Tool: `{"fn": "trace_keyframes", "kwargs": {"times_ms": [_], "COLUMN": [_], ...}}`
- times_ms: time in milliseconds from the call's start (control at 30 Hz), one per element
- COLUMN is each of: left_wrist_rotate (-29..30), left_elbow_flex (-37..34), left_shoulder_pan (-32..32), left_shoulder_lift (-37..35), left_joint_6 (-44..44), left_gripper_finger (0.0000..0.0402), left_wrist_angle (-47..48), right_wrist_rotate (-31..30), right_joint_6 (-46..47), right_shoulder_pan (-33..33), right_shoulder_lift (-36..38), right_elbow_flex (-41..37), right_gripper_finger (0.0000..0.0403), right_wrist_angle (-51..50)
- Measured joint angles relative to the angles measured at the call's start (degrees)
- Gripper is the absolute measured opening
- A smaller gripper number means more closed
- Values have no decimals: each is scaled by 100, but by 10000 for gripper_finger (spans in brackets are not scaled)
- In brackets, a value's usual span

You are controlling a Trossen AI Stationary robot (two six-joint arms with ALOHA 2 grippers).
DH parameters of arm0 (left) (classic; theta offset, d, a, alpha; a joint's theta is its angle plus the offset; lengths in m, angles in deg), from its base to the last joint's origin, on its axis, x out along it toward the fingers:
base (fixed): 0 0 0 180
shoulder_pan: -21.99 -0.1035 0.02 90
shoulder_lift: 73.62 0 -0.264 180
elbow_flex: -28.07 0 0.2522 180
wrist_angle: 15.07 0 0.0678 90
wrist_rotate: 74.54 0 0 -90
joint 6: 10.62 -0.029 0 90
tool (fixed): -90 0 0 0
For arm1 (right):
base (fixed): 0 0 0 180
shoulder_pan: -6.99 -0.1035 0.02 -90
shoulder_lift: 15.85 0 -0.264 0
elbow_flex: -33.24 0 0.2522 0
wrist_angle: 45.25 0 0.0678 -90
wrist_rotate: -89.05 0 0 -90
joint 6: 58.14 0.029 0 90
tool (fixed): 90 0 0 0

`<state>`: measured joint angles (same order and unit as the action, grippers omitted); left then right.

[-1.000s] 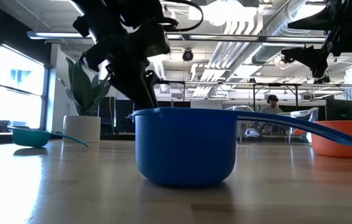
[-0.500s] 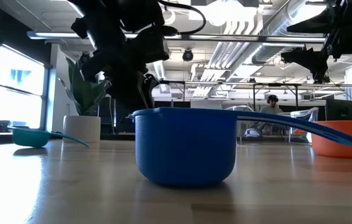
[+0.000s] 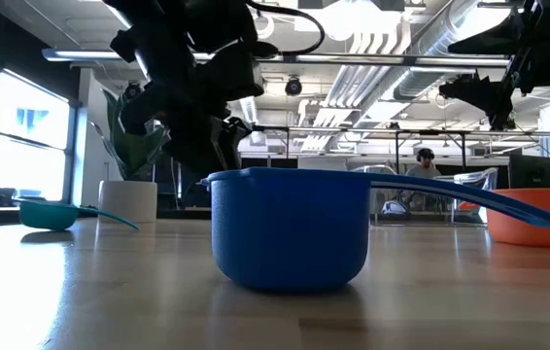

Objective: Nest measuring cups in basket
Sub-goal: Adjust the yellow measuring cup

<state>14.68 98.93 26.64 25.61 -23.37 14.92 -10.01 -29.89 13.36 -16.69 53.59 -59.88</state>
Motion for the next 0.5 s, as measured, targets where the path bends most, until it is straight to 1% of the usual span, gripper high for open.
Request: {"fn": "trace_keyframes", "kwargs": {"times_ms": [500], "left_wrist_rotate": [-1], "left_elbow_flex": [9], "left_shoulder_pan": [4], "left_shoulder_lift": [314], "left_joint_6": [-86], "left_gripper_finger": [110], "left_wrist_angle": [7], "right_wrist_rotate": [-2], "right_joint_6": [22], "right_shoulder_pan": [0], "right_shoulder_lift": [0], "right_elbow_flex": [0], "right_gripper_finger": [309], "right_wrist_angle": [-28]}}
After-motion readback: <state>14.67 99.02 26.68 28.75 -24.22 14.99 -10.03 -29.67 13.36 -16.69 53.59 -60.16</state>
